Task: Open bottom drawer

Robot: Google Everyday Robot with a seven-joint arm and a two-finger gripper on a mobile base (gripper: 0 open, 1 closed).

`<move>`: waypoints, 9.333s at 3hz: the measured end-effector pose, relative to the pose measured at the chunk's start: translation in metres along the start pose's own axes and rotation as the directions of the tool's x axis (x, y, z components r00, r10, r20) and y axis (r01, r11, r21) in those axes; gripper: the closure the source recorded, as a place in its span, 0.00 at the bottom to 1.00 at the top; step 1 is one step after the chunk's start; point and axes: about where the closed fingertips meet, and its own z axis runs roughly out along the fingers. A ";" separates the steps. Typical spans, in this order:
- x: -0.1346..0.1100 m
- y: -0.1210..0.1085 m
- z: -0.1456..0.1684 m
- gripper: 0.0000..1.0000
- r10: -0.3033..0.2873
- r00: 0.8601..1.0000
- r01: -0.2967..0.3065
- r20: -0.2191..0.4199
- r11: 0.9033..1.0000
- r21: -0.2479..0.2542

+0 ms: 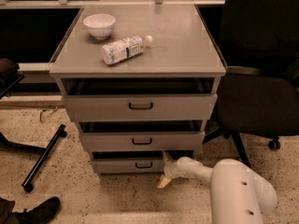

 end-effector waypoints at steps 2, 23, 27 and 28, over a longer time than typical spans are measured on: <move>0.010 0.017 -0.016 0.00 0.060 0.998 -0.062 -0.029 0.997 -0.039; 0.025 0.092 -0.083 0.00 0.201 0.943 -0.257 -0.265 0.947 -0.195; -0.024 0.026 -0.036 0.00 0.020 0.989 -0.033 -0.148 0.996 -0.083; -0.034 0.004 -0.032 0.00 -0.046 0.991 0.044 -0.129 0.999 -0.017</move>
Offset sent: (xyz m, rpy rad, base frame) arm -0.1958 -0.0824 -0.0028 -0.0567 0.5227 -0.2537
